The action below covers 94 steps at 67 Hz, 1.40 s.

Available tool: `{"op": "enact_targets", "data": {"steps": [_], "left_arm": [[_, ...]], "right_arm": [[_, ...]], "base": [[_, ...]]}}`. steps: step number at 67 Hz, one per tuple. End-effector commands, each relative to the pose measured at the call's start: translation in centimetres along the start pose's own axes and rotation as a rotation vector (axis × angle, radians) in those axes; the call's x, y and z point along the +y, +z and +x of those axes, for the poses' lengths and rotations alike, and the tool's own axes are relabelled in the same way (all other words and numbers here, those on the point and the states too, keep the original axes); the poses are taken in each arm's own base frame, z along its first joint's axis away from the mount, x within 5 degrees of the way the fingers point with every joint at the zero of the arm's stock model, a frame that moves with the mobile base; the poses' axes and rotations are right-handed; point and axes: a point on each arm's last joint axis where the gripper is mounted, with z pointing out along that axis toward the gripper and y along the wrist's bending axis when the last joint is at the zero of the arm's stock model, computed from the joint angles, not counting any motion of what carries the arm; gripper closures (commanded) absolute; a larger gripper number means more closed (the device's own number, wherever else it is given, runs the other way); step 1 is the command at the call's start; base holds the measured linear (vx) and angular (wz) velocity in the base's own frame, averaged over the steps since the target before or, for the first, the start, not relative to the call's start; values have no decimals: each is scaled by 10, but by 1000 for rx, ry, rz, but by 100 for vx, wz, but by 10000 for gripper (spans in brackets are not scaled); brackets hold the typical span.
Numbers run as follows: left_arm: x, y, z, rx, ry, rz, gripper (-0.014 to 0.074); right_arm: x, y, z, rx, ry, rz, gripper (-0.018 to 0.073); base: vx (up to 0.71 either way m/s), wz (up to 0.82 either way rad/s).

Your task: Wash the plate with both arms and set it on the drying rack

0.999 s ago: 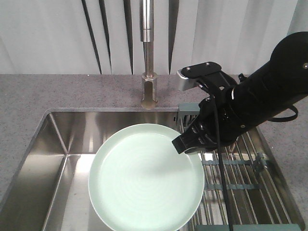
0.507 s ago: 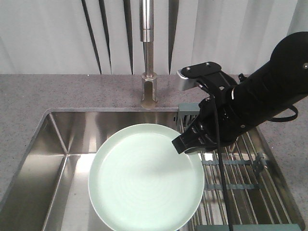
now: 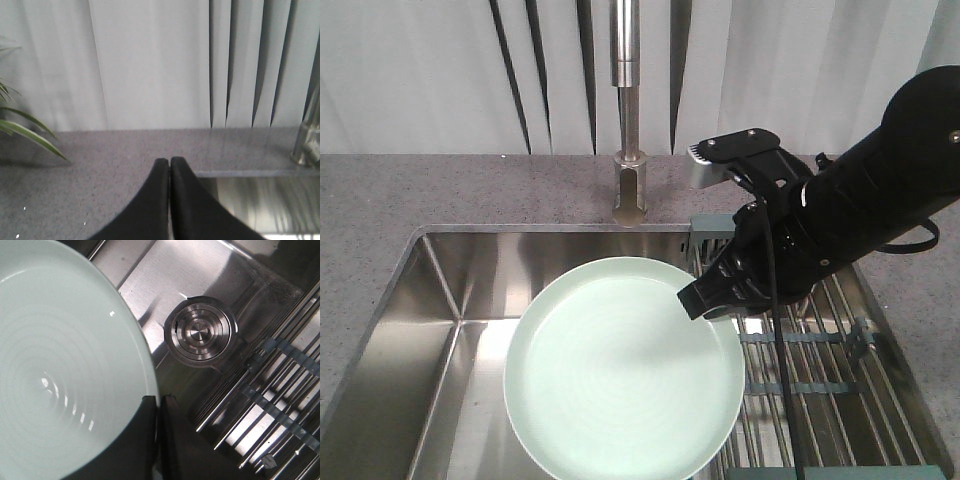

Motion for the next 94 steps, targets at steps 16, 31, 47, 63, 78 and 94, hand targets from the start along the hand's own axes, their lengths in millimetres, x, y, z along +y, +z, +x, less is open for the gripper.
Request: {"op": "enact_targets", "data": {"steps": [16, 31, 47, 63, 78, 94], "left_arm": [[-1, 71, 0, 200, 29, 6, 603], [-1, 106, 17, 326, 20, 5, 601], [-2, 135, 23, 378, 16, 7, 445], [-10, 159, 13, 494, 67, 100, 25], [-27, 184, 10, 536, 138, 322, -127], [-43, 213, 11, 475, 231, 536, -82]], "right_arm": [[6, -20, -6, -99, -15, -5, 561], [6, -20, -6, -99, -15, -5, 561], [6, -20, -6, -99, -15, -5, 561], [6, -20, -6, -99, -15, -5, 561], [6, -20, -6, -99, -15, -5, 561], [6, -20, -6, -99, -15, -5, 561]], "base": [[0, 0], [0, 0], [0, 0], [0, 0], [0, 0], [0, 0]]}}
